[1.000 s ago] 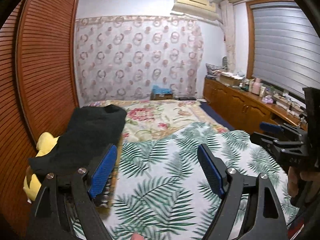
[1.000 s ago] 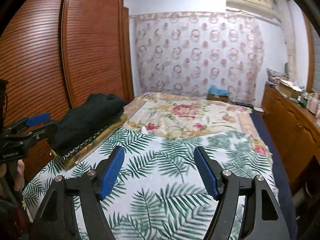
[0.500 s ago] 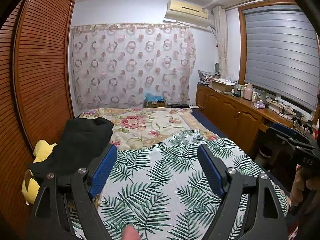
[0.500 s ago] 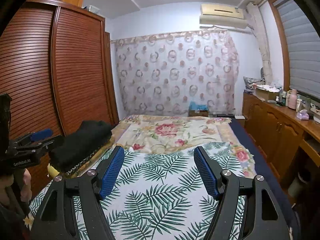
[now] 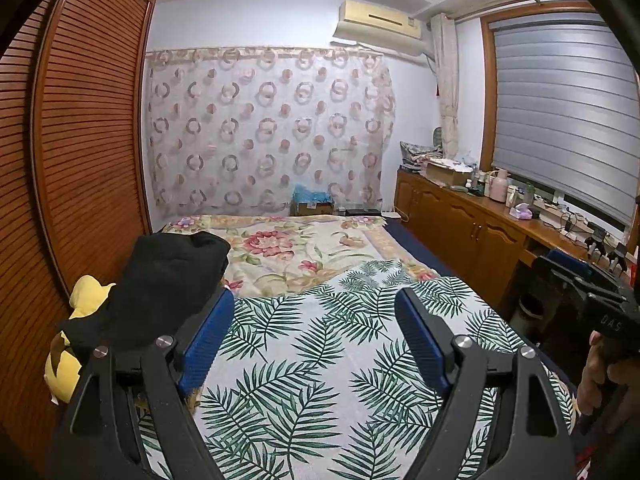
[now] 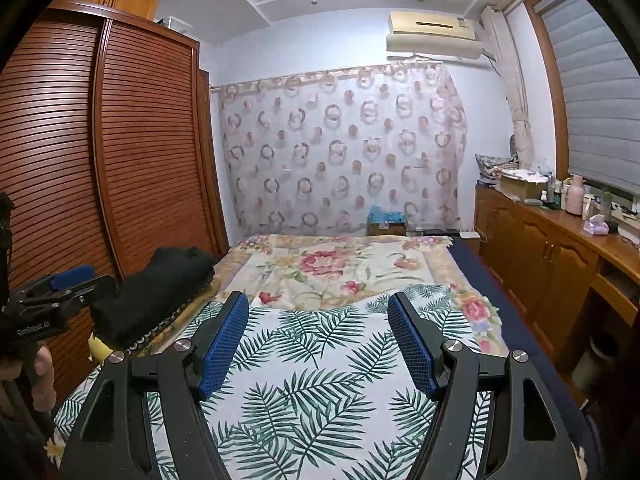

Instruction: Fold small clothes

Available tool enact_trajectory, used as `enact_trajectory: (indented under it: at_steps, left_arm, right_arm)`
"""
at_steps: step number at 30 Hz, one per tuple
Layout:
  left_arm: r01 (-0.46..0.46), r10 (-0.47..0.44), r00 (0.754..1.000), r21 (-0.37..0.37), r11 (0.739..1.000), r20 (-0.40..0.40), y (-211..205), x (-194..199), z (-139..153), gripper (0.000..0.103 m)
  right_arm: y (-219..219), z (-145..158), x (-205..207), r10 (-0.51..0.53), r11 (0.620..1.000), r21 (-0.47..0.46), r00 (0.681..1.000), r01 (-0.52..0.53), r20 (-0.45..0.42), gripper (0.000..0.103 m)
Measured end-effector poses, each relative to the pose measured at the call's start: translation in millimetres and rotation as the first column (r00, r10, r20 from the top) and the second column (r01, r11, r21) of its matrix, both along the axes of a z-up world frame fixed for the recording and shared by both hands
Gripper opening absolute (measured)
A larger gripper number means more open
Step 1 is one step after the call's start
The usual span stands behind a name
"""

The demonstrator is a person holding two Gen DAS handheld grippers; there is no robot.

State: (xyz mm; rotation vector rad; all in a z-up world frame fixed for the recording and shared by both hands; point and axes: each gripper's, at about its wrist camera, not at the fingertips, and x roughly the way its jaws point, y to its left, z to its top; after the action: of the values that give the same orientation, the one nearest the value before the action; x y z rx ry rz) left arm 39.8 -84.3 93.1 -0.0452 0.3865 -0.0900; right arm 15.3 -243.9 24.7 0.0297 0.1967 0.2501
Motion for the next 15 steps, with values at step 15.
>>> enact_trajectory:
  at_steps: [15]
  left_arm:
    - [-0.011, 0.011, 1.0, 0.009, 1.0, 0.008, 2.5, -0.9, 9.9, 0.083]
  right_arm:
    - [-6.6, 6.1, 2.3, 0.001, 1.0, -0.001, 1.0, -0.001, -0.001, 0.074]
